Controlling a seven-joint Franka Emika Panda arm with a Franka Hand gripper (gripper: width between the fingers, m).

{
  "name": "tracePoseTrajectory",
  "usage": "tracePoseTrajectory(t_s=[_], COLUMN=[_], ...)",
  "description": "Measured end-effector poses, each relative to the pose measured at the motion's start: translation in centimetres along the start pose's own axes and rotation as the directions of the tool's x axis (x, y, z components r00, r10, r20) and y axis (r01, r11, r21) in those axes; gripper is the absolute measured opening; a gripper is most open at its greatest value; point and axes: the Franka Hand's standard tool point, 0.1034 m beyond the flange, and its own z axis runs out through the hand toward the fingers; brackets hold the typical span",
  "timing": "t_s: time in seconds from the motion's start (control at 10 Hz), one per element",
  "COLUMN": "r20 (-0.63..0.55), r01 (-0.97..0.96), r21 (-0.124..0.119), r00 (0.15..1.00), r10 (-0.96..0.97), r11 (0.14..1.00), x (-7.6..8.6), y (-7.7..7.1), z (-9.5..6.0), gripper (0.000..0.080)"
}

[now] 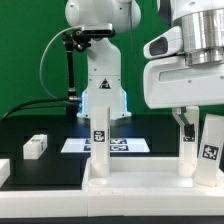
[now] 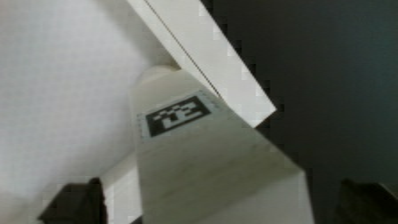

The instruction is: Assemble desk

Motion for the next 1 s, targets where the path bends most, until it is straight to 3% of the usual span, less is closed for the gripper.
tracePoseTrajectory(t_s=[0.1, 0.3, 0.6, 0.9, 1.0], r20=[0.000, 0.000, -0.004, 0.008, 0.028], r01=[-0.022, -0.121, -0.358, -0.732, -0.839], r21=[0.000, -0.006, -0.010, -0.005, 0.004], r00=[1.000, 0.993, 0.934, 0.681, 0.545], r10=[0.022, 0.121, 0.358, 0.732, 0.838], r11=[1.000, 0.993, 0.934, 0.681, 0.545], x=[0.0, 0.2, 0.4, 0.4, 0.2], y=[0.0, 0.4, 0.8, 1.6, 1.8], z=[0.0, 0.0, 0.1, 0.2, 0.2], gripper=[0.0646, 0.0340, 0.0327, 0.0311, 0.0311])
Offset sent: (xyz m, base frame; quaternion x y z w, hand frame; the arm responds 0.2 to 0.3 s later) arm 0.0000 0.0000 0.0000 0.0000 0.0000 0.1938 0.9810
